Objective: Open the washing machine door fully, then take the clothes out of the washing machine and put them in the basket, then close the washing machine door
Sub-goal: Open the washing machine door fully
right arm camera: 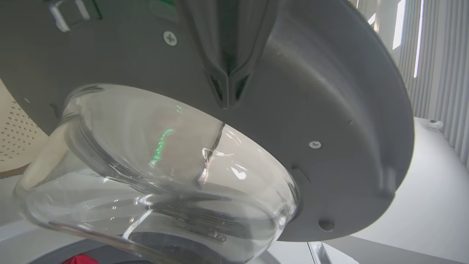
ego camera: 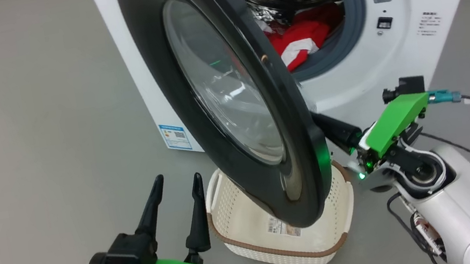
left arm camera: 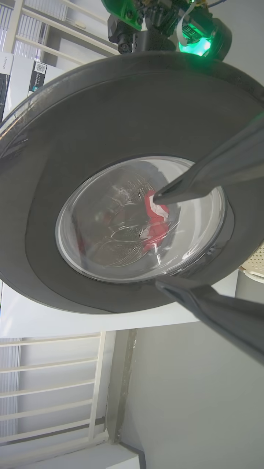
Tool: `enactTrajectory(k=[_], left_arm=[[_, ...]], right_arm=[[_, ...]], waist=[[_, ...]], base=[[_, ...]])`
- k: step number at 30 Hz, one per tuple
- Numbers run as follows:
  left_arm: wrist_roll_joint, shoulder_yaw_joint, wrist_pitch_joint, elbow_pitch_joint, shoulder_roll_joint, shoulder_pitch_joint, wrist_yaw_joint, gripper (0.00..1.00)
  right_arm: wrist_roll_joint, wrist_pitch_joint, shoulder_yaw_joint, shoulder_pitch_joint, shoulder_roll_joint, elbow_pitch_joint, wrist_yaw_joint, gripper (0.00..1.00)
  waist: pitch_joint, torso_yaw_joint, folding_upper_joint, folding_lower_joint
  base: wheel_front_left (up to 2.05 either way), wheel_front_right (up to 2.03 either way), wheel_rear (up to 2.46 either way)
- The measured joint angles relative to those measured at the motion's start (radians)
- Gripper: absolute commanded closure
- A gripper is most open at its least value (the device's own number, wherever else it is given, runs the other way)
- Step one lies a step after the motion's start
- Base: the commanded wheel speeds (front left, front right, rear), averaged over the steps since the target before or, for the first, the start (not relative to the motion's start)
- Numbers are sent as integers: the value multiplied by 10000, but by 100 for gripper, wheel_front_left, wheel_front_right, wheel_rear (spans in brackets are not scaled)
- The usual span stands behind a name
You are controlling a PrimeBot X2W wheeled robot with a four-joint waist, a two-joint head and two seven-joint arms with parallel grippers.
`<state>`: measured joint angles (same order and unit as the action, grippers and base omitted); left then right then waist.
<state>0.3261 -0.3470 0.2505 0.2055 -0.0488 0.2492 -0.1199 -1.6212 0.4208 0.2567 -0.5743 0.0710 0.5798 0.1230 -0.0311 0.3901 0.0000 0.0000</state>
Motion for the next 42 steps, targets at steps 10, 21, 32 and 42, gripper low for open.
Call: enactTrajectory(k=[10, 21, 32, 42], left_arm=[[6, -12, -111, -184, -79, -103, -79, 0], [29, -59, -205, -272, -267, -298, -211, 0], [92, -54, -213, -495, -343, -497, -307, 0], [171, -46, -213, -639, -360, -525, -410, 0]], right_arm=[[-341, -251, 665, 421, 2, -299, -2, 100], [-780, -359, 1296, 637, 17, -560, -2, 100], [-1271, -525, 2042, 636, 10, -744, 0, 100], [-1684, -619, 2711, 600, 17, -723, 0, 100]], waist=[[185, 549, 0, 0], [381, 1118, 0, 0], [404, 1188, 0, 0], [335, 1246, 0, 0]], base=[[0, 0, 0], [0, 0, 0], [0, 0, 0], [0, 0, 0]])
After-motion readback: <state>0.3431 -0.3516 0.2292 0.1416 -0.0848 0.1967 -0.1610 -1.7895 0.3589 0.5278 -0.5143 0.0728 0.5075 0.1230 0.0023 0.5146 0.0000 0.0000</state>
